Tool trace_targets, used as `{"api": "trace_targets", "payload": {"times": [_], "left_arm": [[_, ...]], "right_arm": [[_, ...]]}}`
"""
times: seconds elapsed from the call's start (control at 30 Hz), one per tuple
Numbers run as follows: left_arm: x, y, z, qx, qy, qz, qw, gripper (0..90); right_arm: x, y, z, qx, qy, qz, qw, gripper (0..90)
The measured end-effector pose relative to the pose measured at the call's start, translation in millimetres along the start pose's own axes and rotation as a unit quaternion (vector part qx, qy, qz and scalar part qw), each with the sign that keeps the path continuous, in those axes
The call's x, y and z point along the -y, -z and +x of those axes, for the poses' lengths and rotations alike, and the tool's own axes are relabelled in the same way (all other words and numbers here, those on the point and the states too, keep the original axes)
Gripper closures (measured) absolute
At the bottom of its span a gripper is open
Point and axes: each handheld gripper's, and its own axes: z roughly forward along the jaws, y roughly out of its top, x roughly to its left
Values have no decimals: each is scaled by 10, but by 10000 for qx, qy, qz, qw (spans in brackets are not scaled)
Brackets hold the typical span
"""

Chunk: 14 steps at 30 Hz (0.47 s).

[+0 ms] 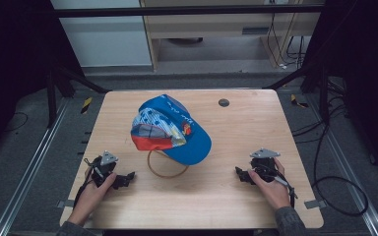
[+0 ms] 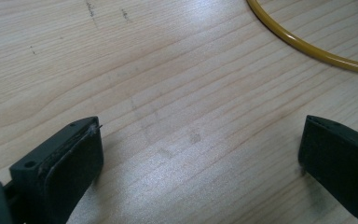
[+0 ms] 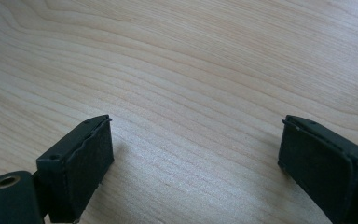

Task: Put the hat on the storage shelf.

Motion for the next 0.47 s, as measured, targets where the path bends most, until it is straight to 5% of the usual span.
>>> {"api": "trace_targets", "payload": {"times": [0.47], "left_arm": [[-4, -4, -3, 0, 4, -3, 10000, 0]], "right_arm": [[14, 15, 45, 110, -138, 14, 9998, 88]]}}
